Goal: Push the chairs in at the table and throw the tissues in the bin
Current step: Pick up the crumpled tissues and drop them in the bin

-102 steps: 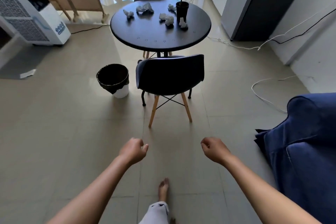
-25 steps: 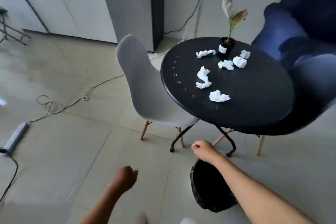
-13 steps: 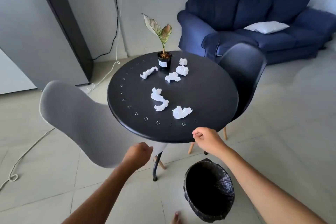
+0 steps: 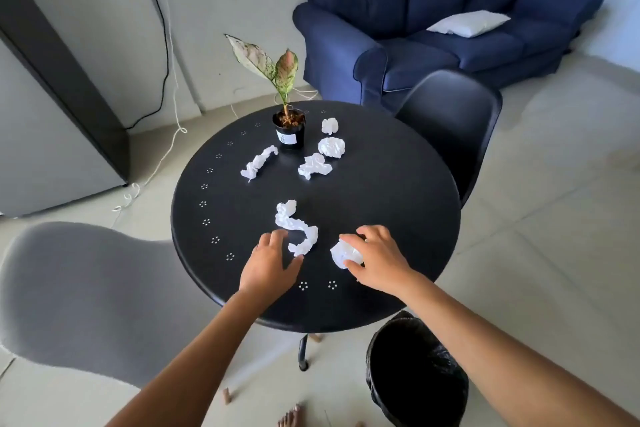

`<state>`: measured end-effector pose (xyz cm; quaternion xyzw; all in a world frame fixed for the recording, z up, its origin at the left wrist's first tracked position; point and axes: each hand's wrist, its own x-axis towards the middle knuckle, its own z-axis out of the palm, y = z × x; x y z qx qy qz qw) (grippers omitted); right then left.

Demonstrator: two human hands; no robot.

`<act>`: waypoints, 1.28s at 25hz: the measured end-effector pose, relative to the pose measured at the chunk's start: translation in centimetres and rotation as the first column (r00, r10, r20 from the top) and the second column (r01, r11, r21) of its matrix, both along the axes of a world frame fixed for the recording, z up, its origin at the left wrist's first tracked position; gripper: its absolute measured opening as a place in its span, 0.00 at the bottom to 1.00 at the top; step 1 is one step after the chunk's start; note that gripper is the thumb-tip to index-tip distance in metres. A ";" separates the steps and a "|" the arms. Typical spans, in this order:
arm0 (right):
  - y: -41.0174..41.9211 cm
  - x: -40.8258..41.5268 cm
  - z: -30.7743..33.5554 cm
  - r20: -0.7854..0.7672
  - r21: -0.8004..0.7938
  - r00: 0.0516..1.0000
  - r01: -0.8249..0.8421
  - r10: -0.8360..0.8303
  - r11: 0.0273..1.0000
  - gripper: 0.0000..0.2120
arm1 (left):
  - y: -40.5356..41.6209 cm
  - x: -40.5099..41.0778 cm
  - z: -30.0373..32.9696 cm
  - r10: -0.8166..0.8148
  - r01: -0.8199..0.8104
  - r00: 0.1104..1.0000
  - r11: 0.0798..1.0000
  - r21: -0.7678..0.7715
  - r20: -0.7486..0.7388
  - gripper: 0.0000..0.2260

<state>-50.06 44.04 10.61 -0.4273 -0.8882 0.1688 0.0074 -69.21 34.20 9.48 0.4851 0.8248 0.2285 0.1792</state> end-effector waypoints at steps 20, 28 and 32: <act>-3.2 0.1 -1.3 0.041 -0.145 0.878 0.478 -0.478 0.866 0.12 | 6.9 -0.5 -1.5 -0.474 0.474 0.878 0.880 -0.007 -0.065 0.10; -8.5 13.2 -1.9 -0.026 -0.138 0.596 0.793 -0.803 0.593 0.13 | 6.8 13.5 -0.8 -0.759 0.753 0.651 0.642 0.146 -0.018 0.09; -11.5 18.4 -4.6 -0.047 -0.205 0.454 0.867 -0.890 0.453 0.13 | 5.2 20.1 -2.4 -0.853 0.852 0.521 0.518 0.083 -0.034 0.09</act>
